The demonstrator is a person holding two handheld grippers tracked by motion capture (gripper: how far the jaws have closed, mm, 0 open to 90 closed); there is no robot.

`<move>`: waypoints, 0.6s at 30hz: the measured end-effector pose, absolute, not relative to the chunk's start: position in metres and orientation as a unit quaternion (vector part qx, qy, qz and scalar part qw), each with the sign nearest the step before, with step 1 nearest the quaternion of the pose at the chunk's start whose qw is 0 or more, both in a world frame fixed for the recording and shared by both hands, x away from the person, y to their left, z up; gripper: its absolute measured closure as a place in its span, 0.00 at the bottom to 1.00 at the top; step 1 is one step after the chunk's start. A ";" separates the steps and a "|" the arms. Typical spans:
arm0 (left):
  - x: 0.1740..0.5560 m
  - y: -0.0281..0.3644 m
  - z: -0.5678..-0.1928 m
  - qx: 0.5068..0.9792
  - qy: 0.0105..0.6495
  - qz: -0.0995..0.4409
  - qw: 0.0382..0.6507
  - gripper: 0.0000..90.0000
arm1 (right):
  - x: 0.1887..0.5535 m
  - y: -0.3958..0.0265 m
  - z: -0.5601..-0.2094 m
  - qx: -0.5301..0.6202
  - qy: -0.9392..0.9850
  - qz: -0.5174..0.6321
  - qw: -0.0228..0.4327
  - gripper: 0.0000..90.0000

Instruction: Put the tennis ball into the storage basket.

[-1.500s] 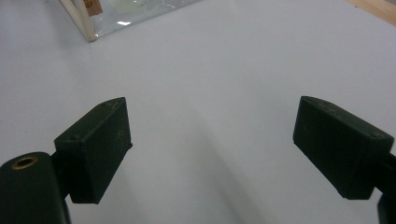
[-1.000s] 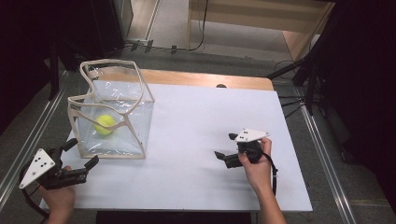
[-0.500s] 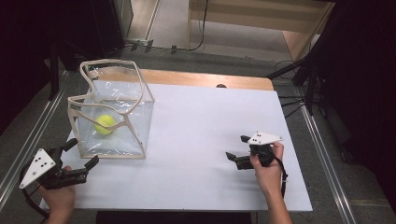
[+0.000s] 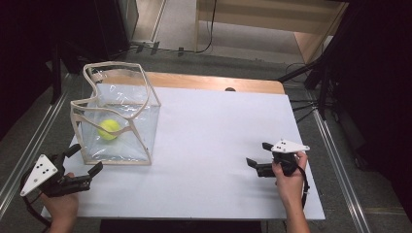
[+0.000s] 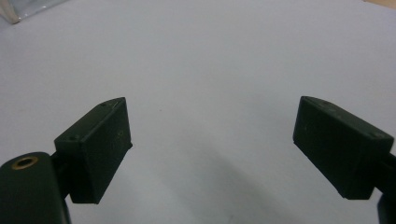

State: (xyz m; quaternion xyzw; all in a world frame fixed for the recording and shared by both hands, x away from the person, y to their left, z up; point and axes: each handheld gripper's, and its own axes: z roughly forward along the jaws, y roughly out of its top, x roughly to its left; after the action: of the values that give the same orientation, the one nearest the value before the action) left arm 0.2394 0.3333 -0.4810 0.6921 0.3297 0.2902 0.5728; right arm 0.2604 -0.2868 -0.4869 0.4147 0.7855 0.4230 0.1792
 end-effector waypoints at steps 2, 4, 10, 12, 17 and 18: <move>0.239 0.333 -0.481 0.692 0.330 0.290 0.573 0.06 | 0.259 -0.292 -0.488 0.418 0.783 0.424 0.181 0.11; 0.239 0.333 -0.481 0.693 0.330 0.290 0.572 0.06 | 0.257 -0.295 -0.489 0.423 0.780 0.424 0.181 0.11; 0.239 0.333 -0.481 0.693 0.329 0.291 0.572 0.06 | 0.252 -0.306 -0.491 0.434 0.771 0.427 0.186 0.11; 0.239 0.333 -0.481 0.693 0.330 0.291 0.572 0.06 | 0.250 -0.309 -0.493 0.436 0.768 0.429 0.189 0.11; 0.239 0.333 -0.481 0.692 0.330 0.291 0.572 0.06 | 0.246 -0.317 -0.495 0.446 0.759 0.436 0.188 0.11; 0.239 0.333 -0.481 0.693 0.330 0.291 0.572 0.06 | 0.246 -0.318 -0.495 0.445 0.759 0.437 0.189 0.11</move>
State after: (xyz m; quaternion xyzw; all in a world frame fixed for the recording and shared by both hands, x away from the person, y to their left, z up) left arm 0.2392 0.3334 -0.4809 0.6926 0.3301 0.2910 0.5715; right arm 0.2456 -0.3184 -0.4954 0.4450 0.7586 0.4370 0.1887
